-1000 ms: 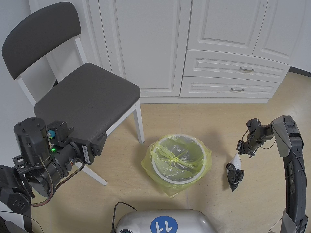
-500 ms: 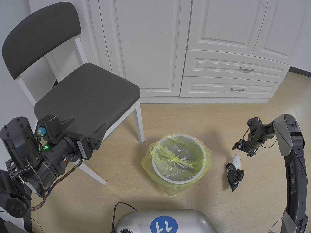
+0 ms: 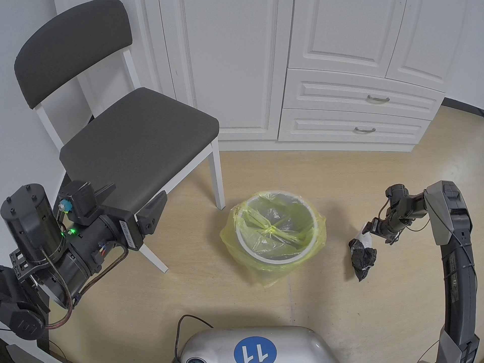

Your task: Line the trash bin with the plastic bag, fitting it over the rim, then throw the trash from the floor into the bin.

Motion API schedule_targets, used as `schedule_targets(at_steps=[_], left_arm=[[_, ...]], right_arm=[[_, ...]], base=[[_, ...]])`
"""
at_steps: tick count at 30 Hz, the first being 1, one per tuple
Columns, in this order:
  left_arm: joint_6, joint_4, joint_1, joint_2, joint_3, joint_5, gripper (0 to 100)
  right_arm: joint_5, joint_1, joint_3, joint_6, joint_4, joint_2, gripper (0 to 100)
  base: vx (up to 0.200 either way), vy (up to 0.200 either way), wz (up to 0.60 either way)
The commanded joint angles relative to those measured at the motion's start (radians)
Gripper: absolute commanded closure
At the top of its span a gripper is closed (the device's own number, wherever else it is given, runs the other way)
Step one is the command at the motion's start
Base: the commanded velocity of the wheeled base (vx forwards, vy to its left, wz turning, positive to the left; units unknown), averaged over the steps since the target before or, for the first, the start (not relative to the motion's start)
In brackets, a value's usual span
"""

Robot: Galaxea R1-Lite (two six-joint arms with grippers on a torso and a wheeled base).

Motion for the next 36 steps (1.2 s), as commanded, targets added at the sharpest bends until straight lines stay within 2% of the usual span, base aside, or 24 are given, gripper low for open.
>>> schedule_targets(at_steps=[1, 8, 18, 19, 27, 30, 36], left_arm=[[0.001, 0.0, 0.001, 0.01, 0.005, 0.0, 0], [-0.002, -0.005, 0.05, 0.034, -0.002, -0.021, 0], [0.0, -0.074, 0.074, 0.059, 0.004, -0.032, 0], [0.0, -0.078, 0.074, 0.06, 0.005, -0.032, 0], [0.001, -0.083, 0.076, 0.062, 0.012, -0.032, 0], [0.003, -0.083, 0.074, 0.059, 0.013, -0.032, 0], [0.023, -0.084, 0.068, 0.047, 0.027, -0.032, 0]], right_arm=[[-0.005, 0.004, -0.036, -0.005, 0.003, 0.05, 0], [-0.065, 0.017, -0.036, -0.103, -0.042, 0.152, 0], [-0.065, 0.018, -0.036, -0.088, -0.048, 0.157, 0], [-0.065, 0.018, -0.036, -0.088, -0.049, 0.157, 100], [-0.075, 0.02, -0.036, -0.074, -0.048, 0.136, 100], [-0.075, 0.02, -0.033, -0.046, -0.057, 0.106, 100], [-0.062, 0.018, 0.094, 0.031, -0.084, -0.01, 100]], base=[[0.0, 0.0, 0.0], [0.0, 0.0, 0.0], [0.0, 0.0, 0.0], [0.0, 0.0, 0.0], [0.0, 0.0, 0.0], [0.0, 0.0, 0.0], [0.0, 0.0, 0.0]])
